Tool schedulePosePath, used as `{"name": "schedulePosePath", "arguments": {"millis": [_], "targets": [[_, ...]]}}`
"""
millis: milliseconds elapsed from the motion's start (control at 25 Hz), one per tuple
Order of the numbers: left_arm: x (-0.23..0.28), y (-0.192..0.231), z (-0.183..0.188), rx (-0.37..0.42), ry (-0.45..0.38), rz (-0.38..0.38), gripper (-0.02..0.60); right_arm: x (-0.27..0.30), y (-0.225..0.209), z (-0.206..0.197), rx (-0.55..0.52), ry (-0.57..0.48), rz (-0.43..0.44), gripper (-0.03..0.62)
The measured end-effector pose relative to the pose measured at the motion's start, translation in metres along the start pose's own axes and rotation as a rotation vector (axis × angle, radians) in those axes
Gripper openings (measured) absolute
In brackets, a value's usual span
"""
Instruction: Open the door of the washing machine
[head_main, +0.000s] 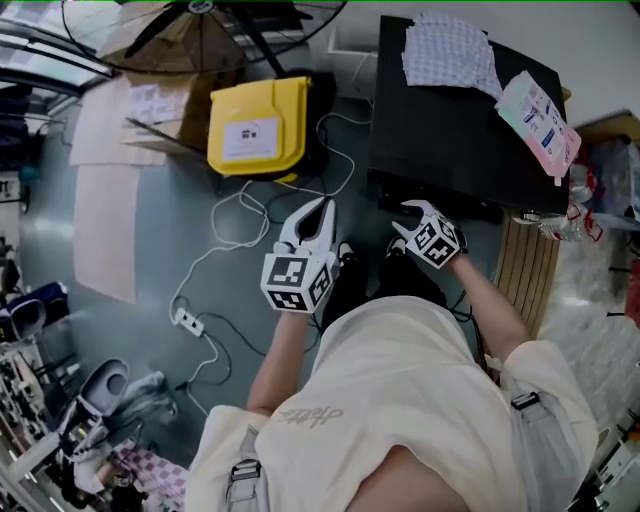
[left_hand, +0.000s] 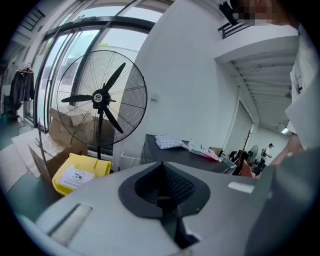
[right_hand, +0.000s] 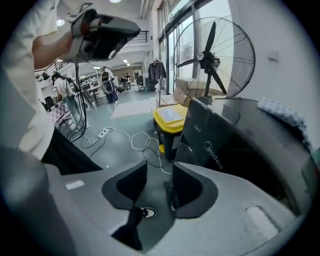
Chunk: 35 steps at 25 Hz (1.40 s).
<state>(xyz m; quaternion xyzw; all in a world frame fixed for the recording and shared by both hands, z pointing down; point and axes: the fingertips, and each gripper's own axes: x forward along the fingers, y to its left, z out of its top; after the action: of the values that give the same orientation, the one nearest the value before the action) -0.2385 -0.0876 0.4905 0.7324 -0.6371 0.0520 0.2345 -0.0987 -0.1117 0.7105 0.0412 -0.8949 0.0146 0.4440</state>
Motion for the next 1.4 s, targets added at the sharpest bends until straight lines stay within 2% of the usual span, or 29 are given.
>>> {"name": "schedulePosePath", "arguments": {"millis": [120, 320, 600, 800, 960, 1080, 1400], "targets": [[-0.001, 0.008, -0.008, -0.02, 0.023, 0.016, 0.018, 0.03, 0.001, -0.018, -0.027, 0.085, 0.042, 0.166], [-0.004, 0.021, -0.016, -0.043, 0.054, 0.048, 0.018, 0.061, -0.009, -0.039, -0.051, 0.194, 0.039, 0.166], [0.006, 0.029, -0.018, -0.076, 0.069, 0.062, 0.018, 0.099, -0.011, -0.062, -0.013, 0.293, 0.084, 0.169], [0.01, 0.035, -0.024, -0.095, 0.096, 0.064, 0.018, 0.122, -0.007, -0.07, -0.084, 0.348, 0.098, 0.172], [0.005, 0.052, -0.028, -0.099, 0.109, 0.091, 0.018, 0.135, -0.01, -0.081, -0.136, 0.475, 0.029, 0.153], [0.002, 0.06, -0.029, -0.103, 0.11, 0.1, 0.018, 0.143, -0.014, -0.091, -0.145, 0.564, -0.016, 0.166], [-0.002, 0.061, -0.027, -0.091, 0.108, 0.077, 0.018, 0.149, -0.012, -0.118, -0.226, 0.765, 0.0, 0.164]]}}
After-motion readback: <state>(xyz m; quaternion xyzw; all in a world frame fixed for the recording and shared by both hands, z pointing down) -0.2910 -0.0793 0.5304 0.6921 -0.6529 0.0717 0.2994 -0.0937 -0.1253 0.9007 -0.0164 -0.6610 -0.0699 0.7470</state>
